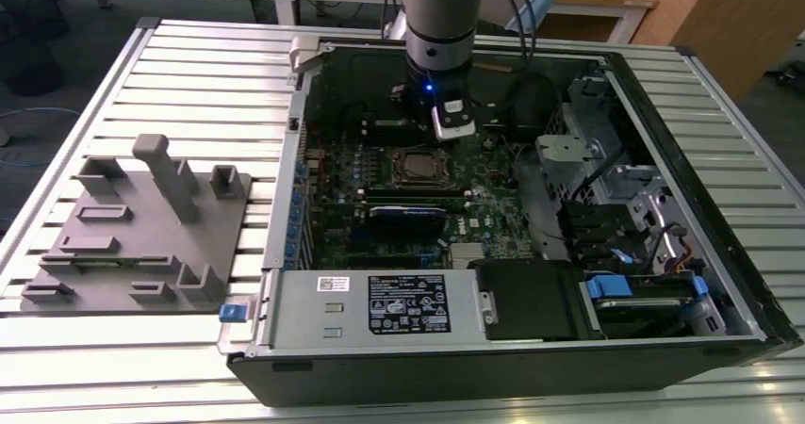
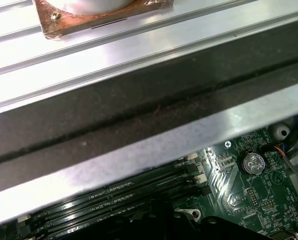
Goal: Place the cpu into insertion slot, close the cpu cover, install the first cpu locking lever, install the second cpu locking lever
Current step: 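Install the first cpu locking lever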
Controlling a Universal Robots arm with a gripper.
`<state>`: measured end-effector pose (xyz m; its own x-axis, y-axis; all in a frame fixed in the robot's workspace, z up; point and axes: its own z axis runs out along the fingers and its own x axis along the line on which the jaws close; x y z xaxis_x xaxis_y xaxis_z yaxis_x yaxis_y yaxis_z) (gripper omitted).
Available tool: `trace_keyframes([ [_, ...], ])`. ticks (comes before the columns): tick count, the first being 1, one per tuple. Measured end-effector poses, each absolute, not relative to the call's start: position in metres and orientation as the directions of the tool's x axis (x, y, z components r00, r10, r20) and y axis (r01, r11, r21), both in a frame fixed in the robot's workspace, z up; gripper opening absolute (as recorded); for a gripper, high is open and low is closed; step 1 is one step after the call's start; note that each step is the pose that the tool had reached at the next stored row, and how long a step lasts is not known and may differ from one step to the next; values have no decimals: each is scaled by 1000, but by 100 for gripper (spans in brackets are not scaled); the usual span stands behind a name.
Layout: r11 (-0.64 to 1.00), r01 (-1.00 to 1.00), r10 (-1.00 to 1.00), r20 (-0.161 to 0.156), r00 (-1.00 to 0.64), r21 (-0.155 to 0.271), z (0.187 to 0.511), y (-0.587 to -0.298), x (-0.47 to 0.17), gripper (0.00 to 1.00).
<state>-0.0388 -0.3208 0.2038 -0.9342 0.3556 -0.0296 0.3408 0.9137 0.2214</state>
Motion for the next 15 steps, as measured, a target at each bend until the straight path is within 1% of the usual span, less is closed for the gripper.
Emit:
trace_keyframes([
  [9, 909, 353, 368, -30, -929, 222, 203, -320, -45, 11],
  [15, 907, 356, 372, -36, -927, 224, 202, -320, -47, 11],
])
